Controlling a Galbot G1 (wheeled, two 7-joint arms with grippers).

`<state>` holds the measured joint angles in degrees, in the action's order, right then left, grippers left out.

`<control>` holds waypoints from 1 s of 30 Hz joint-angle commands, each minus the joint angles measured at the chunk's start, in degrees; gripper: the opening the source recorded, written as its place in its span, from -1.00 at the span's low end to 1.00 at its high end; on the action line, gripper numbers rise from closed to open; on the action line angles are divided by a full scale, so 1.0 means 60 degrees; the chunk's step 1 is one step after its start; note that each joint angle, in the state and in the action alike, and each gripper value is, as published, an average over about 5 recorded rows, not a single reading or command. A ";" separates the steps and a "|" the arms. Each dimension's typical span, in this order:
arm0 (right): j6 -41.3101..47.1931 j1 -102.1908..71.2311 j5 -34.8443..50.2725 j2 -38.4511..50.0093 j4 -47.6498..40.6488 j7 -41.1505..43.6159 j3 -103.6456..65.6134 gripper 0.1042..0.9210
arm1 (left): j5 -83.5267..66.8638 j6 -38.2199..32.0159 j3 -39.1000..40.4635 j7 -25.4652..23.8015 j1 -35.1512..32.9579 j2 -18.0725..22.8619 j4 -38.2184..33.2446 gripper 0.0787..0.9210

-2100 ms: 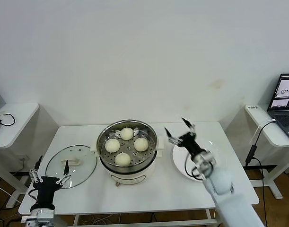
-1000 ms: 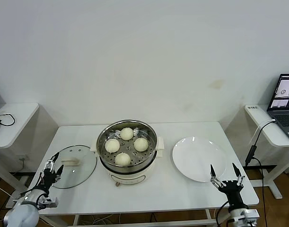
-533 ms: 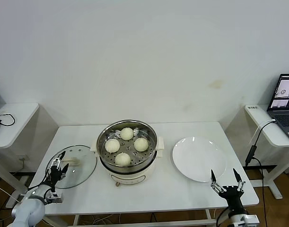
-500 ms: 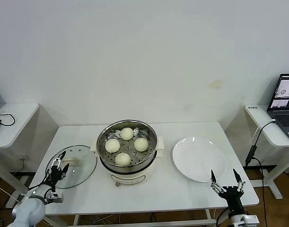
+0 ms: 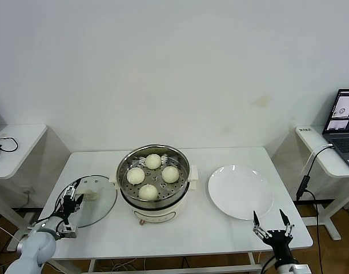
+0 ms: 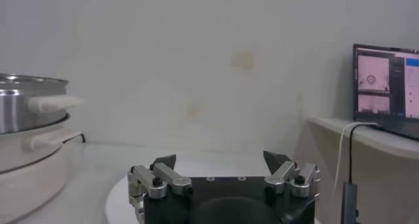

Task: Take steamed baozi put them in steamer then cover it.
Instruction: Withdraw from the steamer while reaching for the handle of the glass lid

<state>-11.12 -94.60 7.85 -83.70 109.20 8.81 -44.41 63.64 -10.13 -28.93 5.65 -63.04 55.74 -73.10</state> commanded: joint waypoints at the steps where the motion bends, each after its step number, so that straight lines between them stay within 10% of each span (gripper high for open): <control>1: -0.0007 -0.0063 0.0002 -0.0004 -0.0046 0.0019 -0.0007 0.76 | 0.0019 -0.0012 0.0237 -0.0028 0.0743 -0.0067 0.0701 0.77; 30: -0.0008 -0.0085 -0.0078 -0.0086 -0.0203 0.0126 0.0148 0.76 | -0.0286 -0.0119 0.0592 0.0052 0.1648 0.0216 0.1803 0.63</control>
<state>-11.13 -95.05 7.37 -84.18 107.95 9.52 -43.57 62.04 -10.75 -25.56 5.77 -53.89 56.88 -63.72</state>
